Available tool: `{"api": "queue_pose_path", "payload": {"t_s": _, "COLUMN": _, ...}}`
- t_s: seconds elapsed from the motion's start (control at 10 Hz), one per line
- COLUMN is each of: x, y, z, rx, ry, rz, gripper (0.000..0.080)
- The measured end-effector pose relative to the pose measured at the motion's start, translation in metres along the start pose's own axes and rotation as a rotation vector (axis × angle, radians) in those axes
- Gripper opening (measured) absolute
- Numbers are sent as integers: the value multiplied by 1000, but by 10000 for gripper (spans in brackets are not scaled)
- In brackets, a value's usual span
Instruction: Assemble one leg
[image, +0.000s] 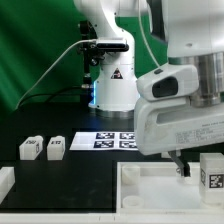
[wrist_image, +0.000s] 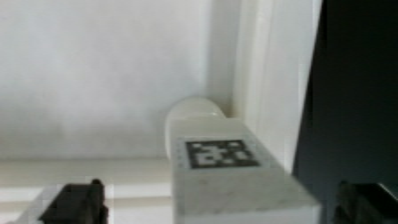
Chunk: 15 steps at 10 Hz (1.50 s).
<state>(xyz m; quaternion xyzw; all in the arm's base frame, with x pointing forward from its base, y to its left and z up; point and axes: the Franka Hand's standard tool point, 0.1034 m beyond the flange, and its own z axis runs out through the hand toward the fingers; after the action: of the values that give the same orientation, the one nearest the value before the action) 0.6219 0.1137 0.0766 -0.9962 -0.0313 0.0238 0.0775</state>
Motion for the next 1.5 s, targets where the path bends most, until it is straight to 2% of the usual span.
{"api": "queue_pose_path", "payload": {"t_s": 0.3, "x": 1, "y": 0, "z": 0, "rx": -1, "ry": 7, "rz": 15, "gripper": 637}}
{"api": "queue_pose_path", "payload": {"t_s": 0.5, "x": 1, "y": 0, "z": 0, "rx": -1, "ry": 7, "rz": 16, "gripper": 288}}
{"api": "queue_pose_path", "payload": {"t_s": 0.8, "x": 1, "y": 0, "z": 1, "rx": 2, "ry": 8, "rz": 161, "gripper": 291}}
{"api": "queue_pose_path", "payload": {"t_s": 1.0, "x": 5, "y": -1, "z": -1, "rx": 10, "ry": 33, "rz": 465, "gripper": 291}}
{"api": "queue_pose_path", "payload": {"t_s": 1.1, "x": 7, "y": 0, "z": -1, "rx": 31, "ry": 44, "rz": 659, "gripper": 291}}
{"api": "queue_pose_path", "payload": {"t_s": 1.2, "x": 7, "y": 0, "z": 1, "rx": 64, "ry": 45, "rz": 866, "gripper": 291}}
{"api": "queue_pose_path", "payload": {"t_s": 1.4, "x": 8, "y": 0, "z": 3, "rx": 103, "ry": 58, "rz": 1212, "gripper": 291}}
{"api": "queue_pose_path", "payload": {"t_s": 1.5, "x": 7, "y": 0, "z": 3, "rx": 138, "ry": 53, "rz": 1338, "gripper": 292}}
